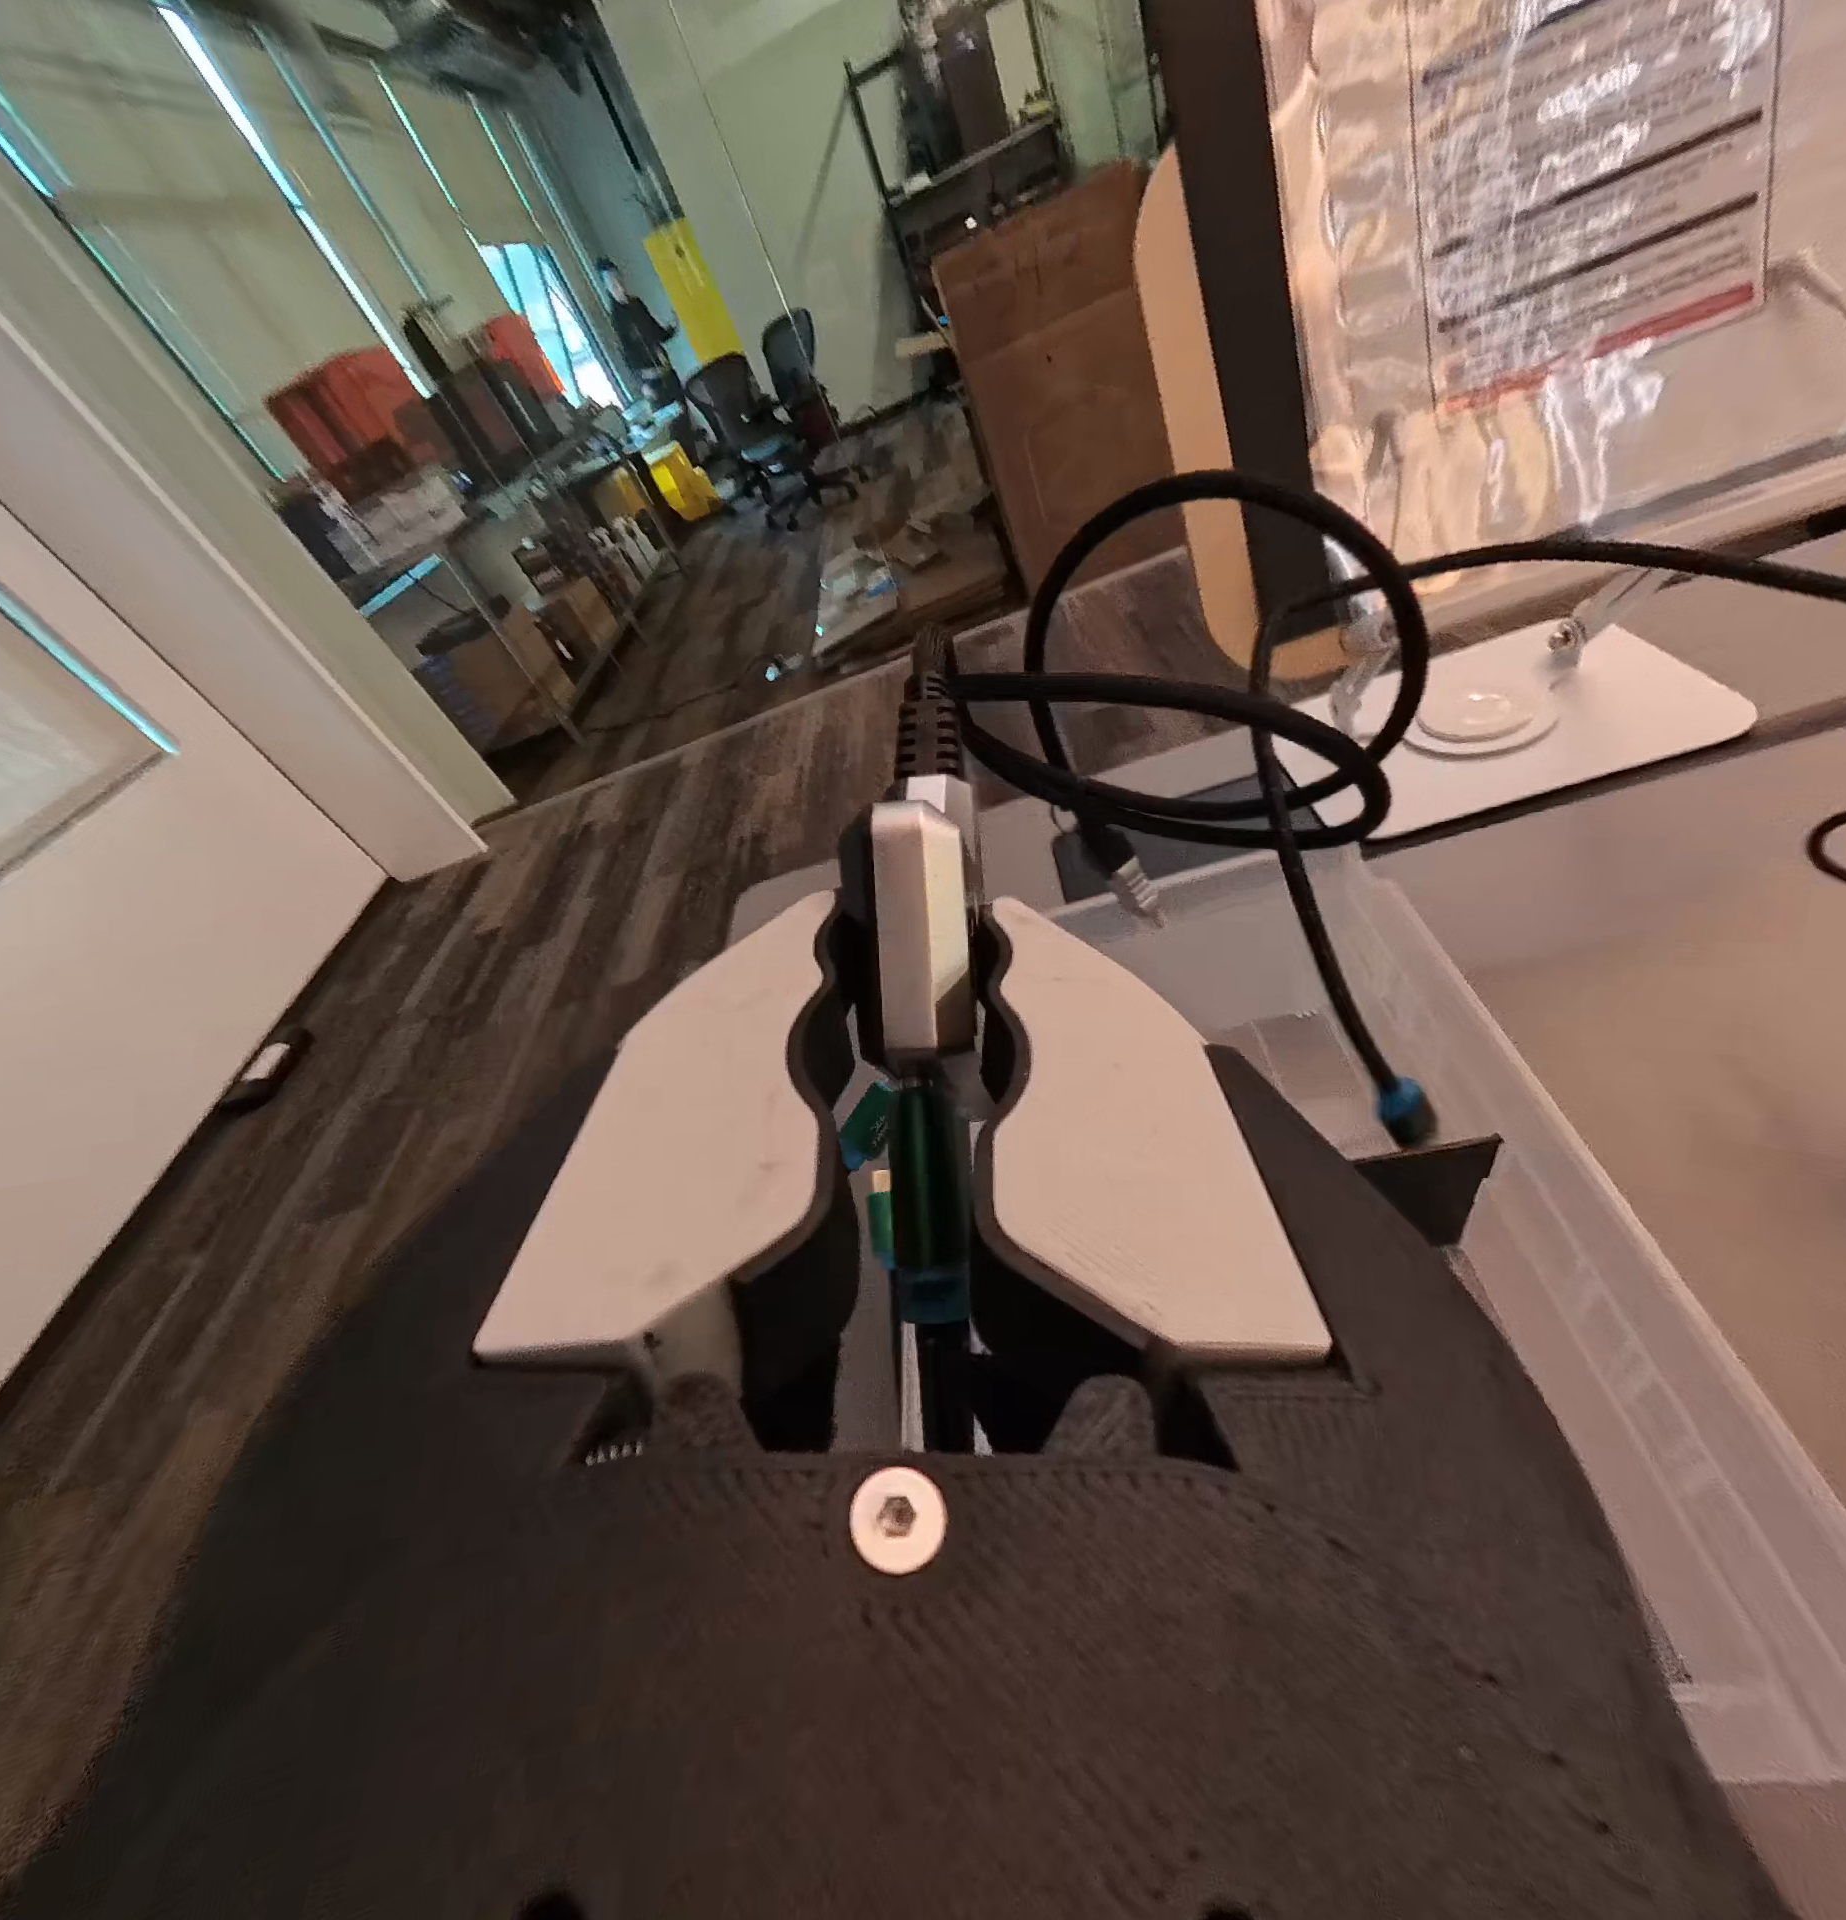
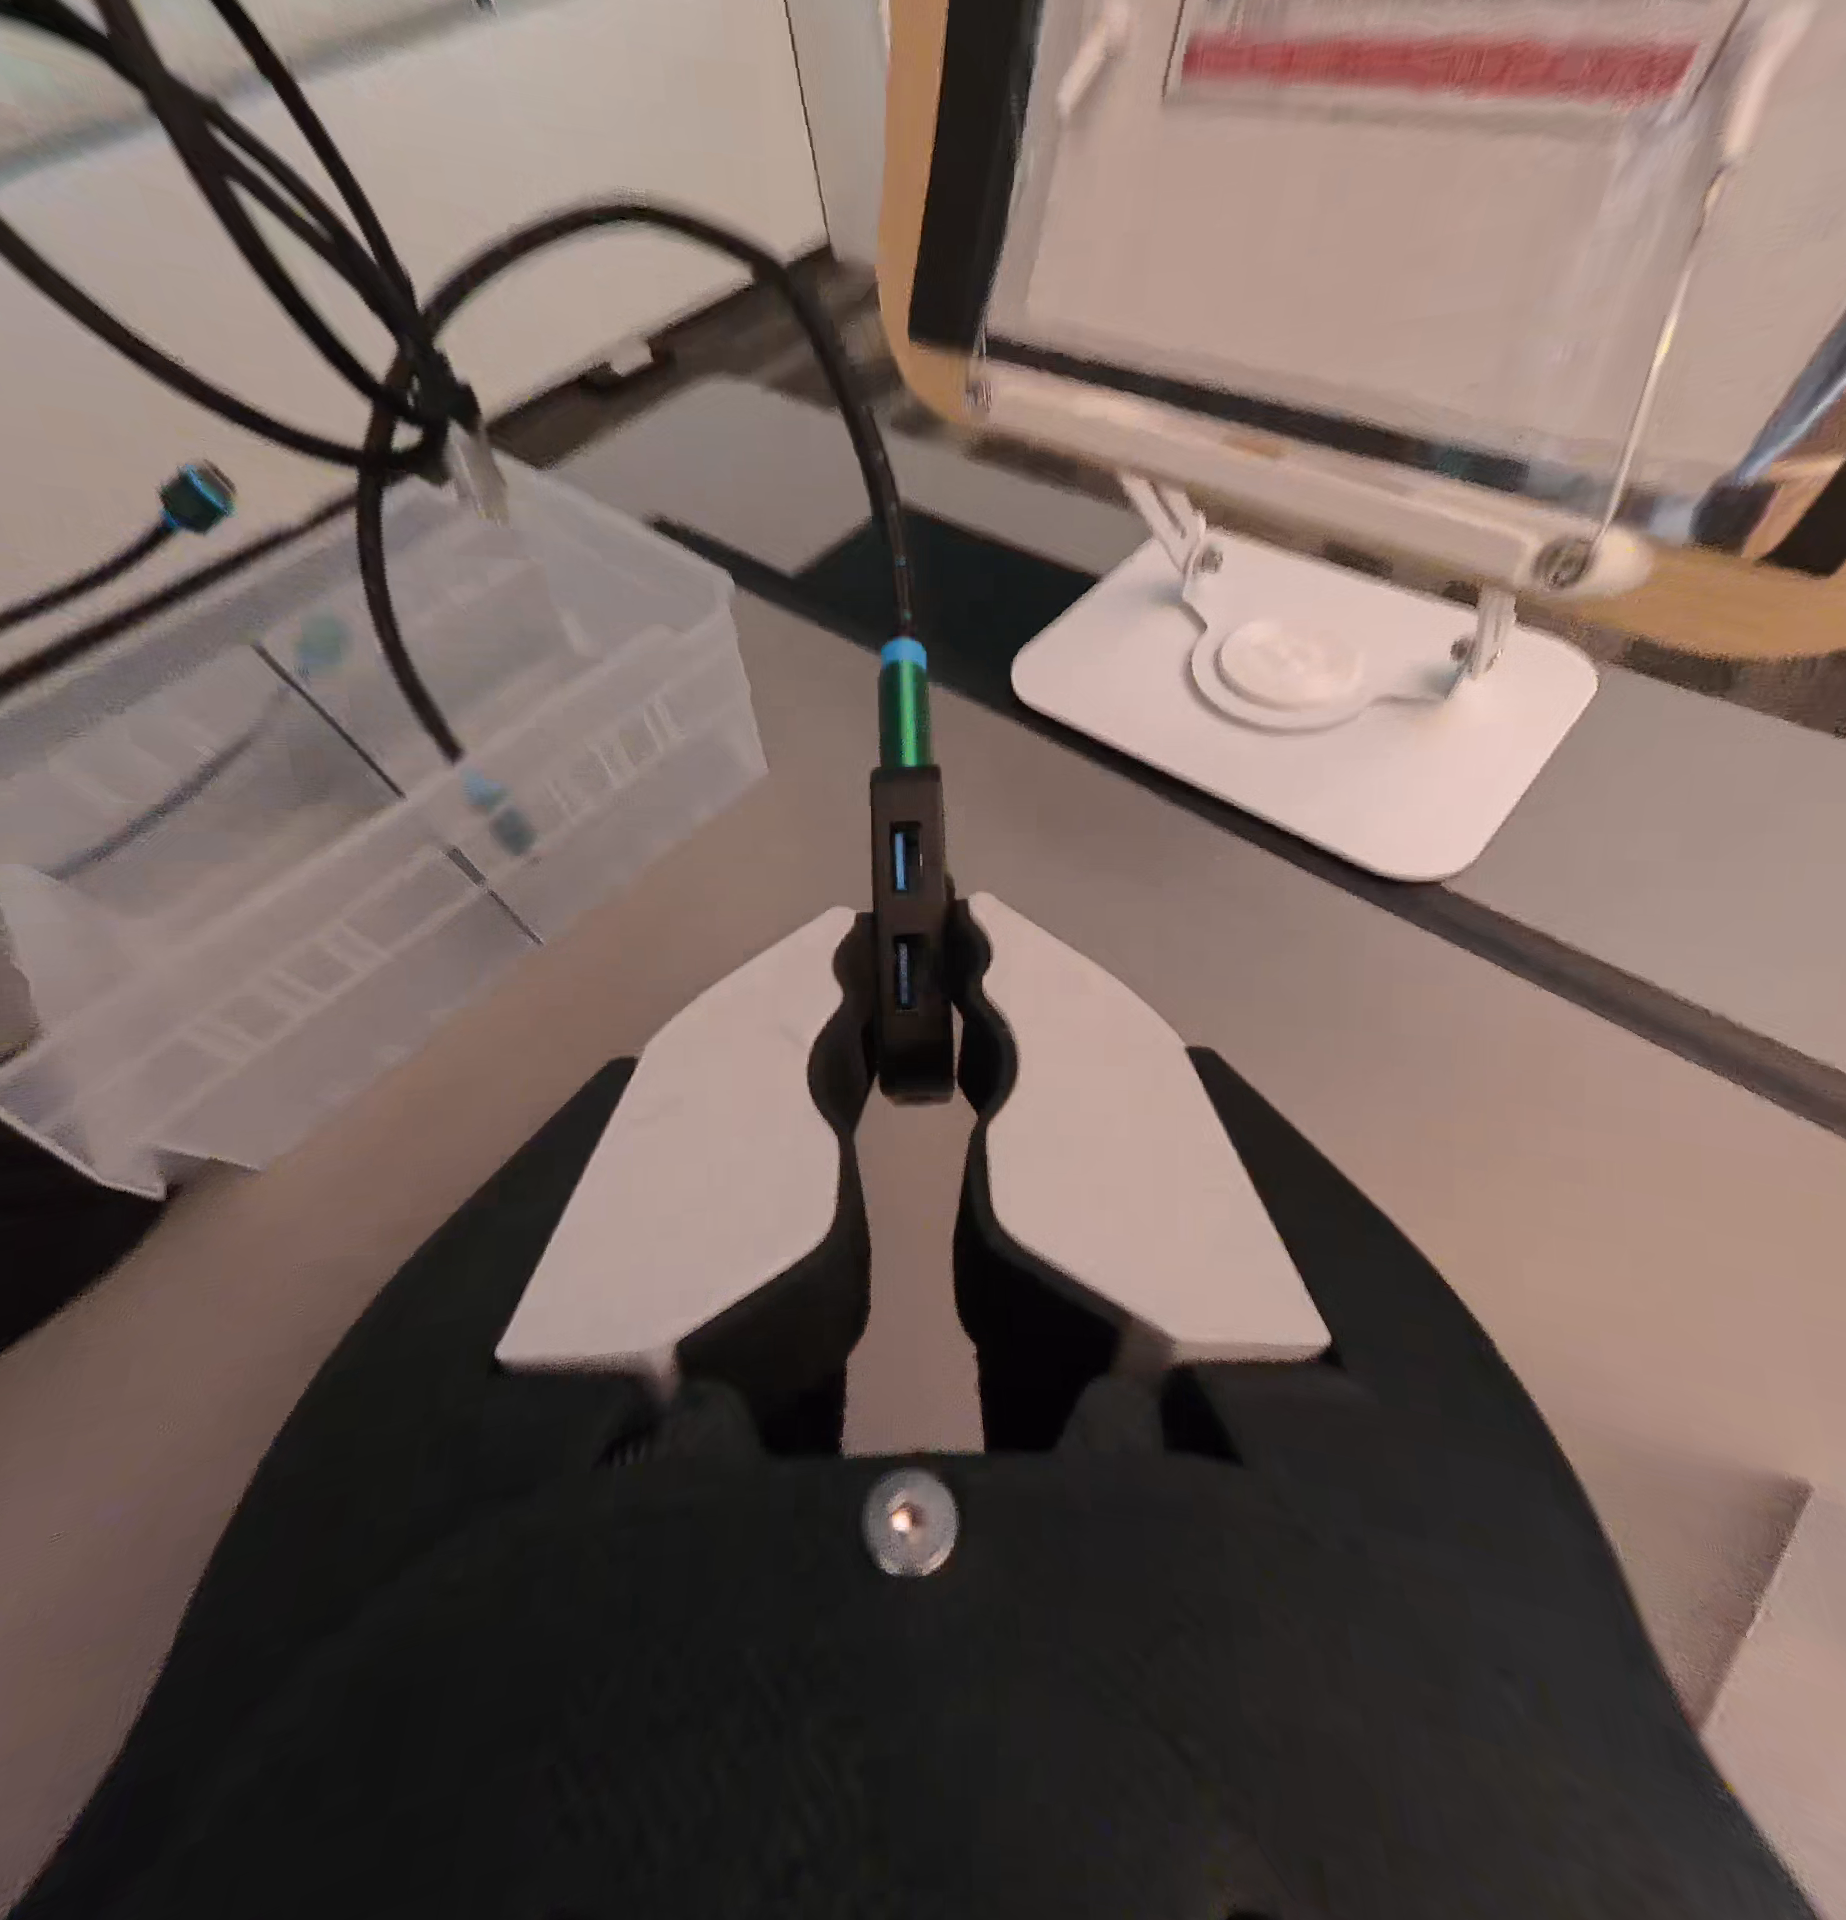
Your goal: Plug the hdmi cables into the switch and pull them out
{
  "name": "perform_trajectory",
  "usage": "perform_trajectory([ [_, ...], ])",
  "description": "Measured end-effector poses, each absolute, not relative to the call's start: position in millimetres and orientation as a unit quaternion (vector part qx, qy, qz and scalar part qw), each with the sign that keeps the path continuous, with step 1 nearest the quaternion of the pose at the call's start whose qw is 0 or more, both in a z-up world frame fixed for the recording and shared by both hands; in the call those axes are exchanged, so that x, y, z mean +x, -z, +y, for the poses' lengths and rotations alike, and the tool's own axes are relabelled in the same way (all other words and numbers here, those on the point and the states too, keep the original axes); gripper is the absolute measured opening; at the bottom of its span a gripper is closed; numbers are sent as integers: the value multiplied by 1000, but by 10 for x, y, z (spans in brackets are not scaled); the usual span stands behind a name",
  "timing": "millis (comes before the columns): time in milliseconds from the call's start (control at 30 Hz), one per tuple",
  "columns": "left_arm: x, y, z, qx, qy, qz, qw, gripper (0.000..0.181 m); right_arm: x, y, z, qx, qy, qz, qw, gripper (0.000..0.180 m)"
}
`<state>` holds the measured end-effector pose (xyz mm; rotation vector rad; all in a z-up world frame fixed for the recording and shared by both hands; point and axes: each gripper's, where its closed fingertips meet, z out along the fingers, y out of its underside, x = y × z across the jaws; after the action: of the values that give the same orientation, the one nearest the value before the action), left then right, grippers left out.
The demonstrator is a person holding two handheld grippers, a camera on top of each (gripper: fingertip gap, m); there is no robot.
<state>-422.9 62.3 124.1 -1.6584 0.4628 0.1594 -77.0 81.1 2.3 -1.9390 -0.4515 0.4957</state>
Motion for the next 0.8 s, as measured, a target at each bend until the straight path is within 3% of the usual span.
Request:
perform_trajectory([
  [233, -4073, -1659, 318, -664, -130, 224, 701, 19, -831, -723, 606, -692, -202, -171, 672, 14],
  [467, -3691, -1427, 455, -661, -173, 327, 653, 20, -454, -1250, 379, -605, -205, -92, 764, 14],
  [667, -3402, -1244, 509, -645, -159, 398, 632, 20, -145, -1417, 305, -588, -198, -62, 782, 14],
  [800, -3281, -1247, 490, -637, -153, 413, 633, 20, -329, -1106, 442, -675, -199, -132, 698, 13],
])
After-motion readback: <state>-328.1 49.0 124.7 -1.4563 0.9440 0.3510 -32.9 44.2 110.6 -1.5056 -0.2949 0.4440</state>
